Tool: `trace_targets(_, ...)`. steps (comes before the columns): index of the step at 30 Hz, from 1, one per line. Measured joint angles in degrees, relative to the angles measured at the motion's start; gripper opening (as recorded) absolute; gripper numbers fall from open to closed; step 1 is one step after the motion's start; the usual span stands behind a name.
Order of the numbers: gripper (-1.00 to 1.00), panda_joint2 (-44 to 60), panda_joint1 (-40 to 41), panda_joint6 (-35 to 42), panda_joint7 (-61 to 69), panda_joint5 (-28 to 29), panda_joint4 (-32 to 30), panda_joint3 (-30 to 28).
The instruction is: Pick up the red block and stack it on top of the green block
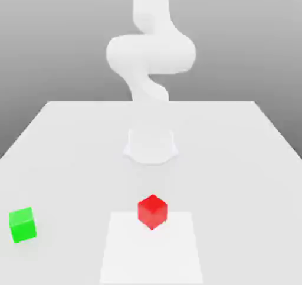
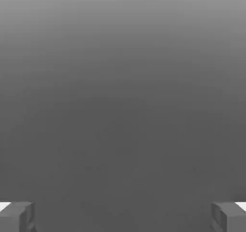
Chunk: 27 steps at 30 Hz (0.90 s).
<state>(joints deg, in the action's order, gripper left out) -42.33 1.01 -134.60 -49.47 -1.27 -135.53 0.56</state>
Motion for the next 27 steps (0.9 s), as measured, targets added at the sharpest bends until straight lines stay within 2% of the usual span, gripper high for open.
trace_targets(9, 0.00, 15.42, 3.97, -12.23, -16.69, -4.11, -15.86, 4.52)
trace_targets(16, 0.00, 29.57, 7.51, -23.25, -34.08, -4.51, -29.55, 9.79)
trace_targets(18, 0.00, 35.74, 8.29, -28.07, -39.52, -2.60, -32.20, 10.35)
trace_targets(21, 0.00, 42.80, 9.18, -33.92, -43.88, 1.88, -32.34, 9.83)
trace_targets(25, 0.00, 51.23, 4.34, -41.06, -48.78, 8.37, -31.26, 3.39)
trace_targets(26, -1.00, 52.33, 3.33, -42.01, -49.13, 8.80, -31.11, 2.29)
trace_targets(27, -1.00, 52.33, 3.33, -42.01, -49.13, 8.80, -31.11, 2.29)
